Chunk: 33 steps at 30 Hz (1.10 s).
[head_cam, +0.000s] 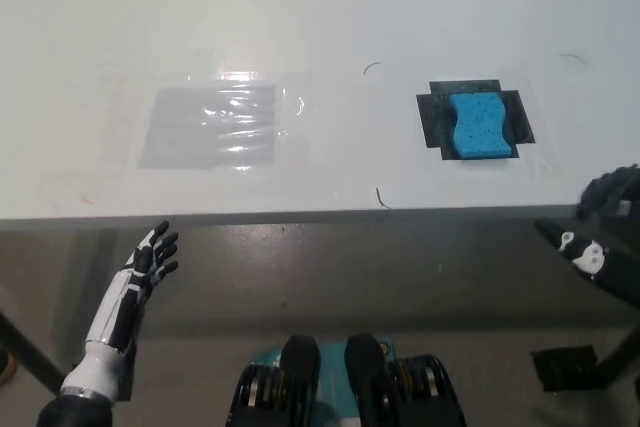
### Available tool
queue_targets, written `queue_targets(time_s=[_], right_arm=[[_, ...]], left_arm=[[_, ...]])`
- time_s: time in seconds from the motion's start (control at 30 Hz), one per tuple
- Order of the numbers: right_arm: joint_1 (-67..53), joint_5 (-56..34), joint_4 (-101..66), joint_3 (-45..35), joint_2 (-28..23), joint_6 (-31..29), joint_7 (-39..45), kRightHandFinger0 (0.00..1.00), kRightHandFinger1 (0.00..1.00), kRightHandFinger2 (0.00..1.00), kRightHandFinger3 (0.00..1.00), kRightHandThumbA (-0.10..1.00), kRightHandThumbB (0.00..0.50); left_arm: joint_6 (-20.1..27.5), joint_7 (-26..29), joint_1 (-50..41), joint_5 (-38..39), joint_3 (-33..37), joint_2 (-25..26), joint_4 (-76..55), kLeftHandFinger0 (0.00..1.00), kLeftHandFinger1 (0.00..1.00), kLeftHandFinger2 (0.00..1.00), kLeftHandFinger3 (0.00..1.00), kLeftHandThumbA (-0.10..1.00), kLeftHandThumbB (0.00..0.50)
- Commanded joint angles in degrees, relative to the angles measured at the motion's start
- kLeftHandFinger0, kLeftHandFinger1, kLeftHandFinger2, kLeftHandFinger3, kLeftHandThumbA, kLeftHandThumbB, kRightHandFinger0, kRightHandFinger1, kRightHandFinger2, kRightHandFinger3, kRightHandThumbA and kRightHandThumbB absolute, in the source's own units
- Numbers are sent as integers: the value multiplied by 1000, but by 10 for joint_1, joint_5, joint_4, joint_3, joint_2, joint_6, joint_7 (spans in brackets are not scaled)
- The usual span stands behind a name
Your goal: A soft sponge is kept on the balc marked spot on the table infront of the robot and it uses its right hand fist to press down on it and drrags it across the table in a back and forth manner twice to clean it
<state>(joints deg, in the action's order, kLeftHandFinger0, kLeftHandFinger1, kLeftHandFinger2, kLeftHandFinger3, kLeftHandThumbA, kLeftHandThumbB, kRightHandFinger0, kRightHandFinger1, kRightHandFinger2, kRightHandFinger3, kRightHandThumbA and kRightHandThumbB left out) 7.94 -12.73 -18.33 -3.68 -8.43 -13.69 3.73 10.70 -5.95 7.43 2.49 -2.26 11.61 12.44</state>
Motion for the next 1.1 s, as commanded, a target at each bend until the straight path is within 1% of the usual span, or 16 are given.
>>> queue_targets(time_s=[0.0, 0.1, 0.17, 0.23, 0.27, 0.33, 0.4, 0.43, 0.47, 0.5, 0.57, 0.63, 0.7, 0.87, 0.93, 1.07], right_arm=[[26, -39, -38, 1, -13, 46, 9, 0, 0, 0, 0, 1000, 223], [35, -51, -41, 3, -15, 56, 14, 0, 0, 0, 0, 1000, 202], [46, -44, -37, 4, -18, 53, 17, 0, 0, 0, 0, 1000, 204], [68, -24, -39, 1, -19, 73, 7, 23, 0, 0, 0, 1000, 224], [77, -14, -43, -1, -14, 89, -5, 26, 0, 0, 0, 1000, 212], [101, -27, -28, -1, -14, 82, 2, 11, 0, 0, 0, 1000, 186], [142, -15, -9, -1, -14, 103, -5, 25, 0, 0, 0, 1000, 219], [159, -11, 2, -1, -15, 110, -6, 1, 0, 0, 0, 1000, 211], [185, -1, 19, -1, -16, 118, -9, 1, 0, 0, 0, 1000, 221], [197, -5, 31, -2, -14, 115, -9, 0, 0, 0, 0, 1000, 199], [235, -19, 77, -5, -9, 108, -5, 0, 0, 0, 0, 1000, 198], [283, -28, 140, -9, -8, 99, 1, 0, 0, 0, 0, 1000, 236], [320, -24, 191, -12, -6, 77, 2, 0, 0, 0, 0, 1000, 218], [403, -12, 310, -16, 3, 54, -8, 0, 0, 0, 0, 1000, 222], [433, -10, 366, -18, 6, 45, -8, 0, 0, 0, 0, 1000, 264], [493, 14, 489, -19, 8, 21, -28, 0, 0, 0, 0, 1000, 304]], left_arm=[[30, -9, 18, 5, -3, 9, -3, 1000, 1000, 1000, 1000, 1000, 500], [34, -8, 19, 7, -5, 9, 0, 1000, 1000, 1000, 1000, 1000, 500], [35, -7, 18, 6, -6, 10, 0, 1000, 1000, 1000, 1000, 1000, 500], [38, -6, 18, 5, -6, 11, 2, 1000, 1000, 1000, 1000, 1000, 500], [38, -6, 17, 5, -6, 11, 2, 1000, 1000, 1000, 1000, 1000, 500], [42, -6, 17, 5, -6, 11, 7, 1000, 1000, 1000, 1000, 1000, 500], [40, -8, 15, 5, -5, 12, 5, 1000, 1000, 1000, 1000, 1000, 500], [39, -7, 15, 5, -6, 11, 5, 1000, 1000, 1000, 1000, 1000, 500], [40, -7, 15, 6, -6, 11, 7, 1000, 1000, 1000, 1000, 1000, 500], [40, -7, 15, 6, -6, 11, 7, 1000, 1000, 1000, 1000, 1000, 500], [39, -6, 11, 5, -5, 10, 5, 1000, 1000, 1000, 1000, 1000, 500], [40, -5, 11, 1, -5, 10, 7, 1000, 1000, 1000, 1000, 1000, 500], [39, -5, 10, 2, -4, 10, 6, 1000, 1000, 1000, 1000, 1000, 500], [39, -6, 6, 4, -5, 8, 4, 1000, 1000, 1000, 1000, 1000, 500], [41, -5, 1, 2, -4, 8, 6, 1000, 1000, 1000, 1000, 1000, 500], [48, -5, -3, 4, -5, 7, 8, 1000, 1000, 1000, 1000, 1000, 500]])
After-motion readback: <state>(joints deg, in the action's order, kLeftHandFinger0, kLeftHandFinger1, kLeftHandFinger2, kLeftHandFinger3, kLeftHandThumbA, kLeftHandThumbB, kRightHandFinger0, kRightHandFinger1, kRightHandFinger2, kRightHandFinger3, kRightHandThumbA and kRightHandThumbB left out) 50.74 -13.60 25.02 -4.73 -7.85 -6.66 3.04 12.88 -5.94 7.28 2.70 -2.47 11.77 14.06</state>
